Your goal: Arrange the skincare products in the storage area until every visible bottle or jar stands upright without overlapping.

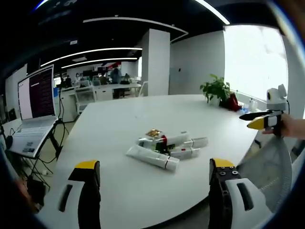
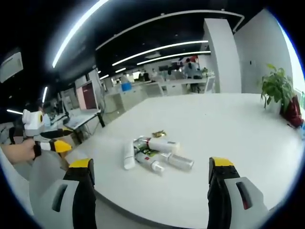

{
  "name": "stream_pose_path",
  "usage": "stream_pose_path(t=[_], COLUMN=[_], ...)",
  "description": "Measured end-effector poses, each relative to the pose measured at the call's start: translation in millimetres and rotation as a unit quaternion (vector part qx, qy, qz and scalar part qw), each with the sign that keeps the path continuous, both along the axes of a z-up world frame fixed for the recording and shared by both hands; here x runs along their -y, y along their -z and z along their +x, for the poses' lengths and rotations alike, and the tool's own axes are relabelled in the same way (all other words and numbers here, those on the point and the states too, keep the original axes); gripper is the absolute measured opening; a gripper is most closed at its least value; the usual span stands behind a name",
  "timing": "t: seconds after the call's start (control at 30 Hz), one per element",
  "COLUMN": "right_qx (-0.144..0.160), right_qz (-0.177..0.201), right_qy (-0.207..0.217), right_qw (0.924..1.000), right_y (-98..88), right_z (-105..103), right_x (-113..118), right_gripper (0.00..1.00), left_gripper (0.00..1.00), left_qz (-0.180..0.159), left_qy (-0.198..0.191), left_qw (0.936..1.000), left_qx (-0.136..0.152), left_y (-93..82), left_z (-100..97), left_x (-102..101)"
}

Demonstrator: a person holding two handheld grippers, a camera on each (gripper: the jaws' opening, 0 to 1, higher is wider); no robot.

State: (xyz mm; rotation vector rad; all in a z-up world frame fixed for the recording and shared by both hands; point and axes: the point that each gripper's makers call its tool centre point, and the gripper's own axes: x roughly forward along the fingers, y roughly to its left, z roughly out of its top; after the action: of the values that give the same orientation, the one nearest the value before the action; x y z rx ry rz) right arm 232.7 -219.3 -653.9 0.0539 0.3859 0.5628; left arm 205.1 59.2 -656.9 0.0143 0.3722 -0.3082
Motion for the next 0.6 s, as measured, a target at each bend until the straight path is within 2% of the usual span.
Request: stream_pose_path(t=[0.6], right_qx=[-0.004], right_qz=[-0.008], right_qy=[-0.006], right_qw=[0.9999], right_y=[1.1], right_z=[-1.8], right_x=[-3.1], right_gripper=[0.99], left_gripper=[0.87], left_qz=[0.001], left_qy=[-0.002], left_qw=[1.0000], left_qx=[-0.001], left_y=[1.0], left_z=[1.2], left_x=[-2.6])
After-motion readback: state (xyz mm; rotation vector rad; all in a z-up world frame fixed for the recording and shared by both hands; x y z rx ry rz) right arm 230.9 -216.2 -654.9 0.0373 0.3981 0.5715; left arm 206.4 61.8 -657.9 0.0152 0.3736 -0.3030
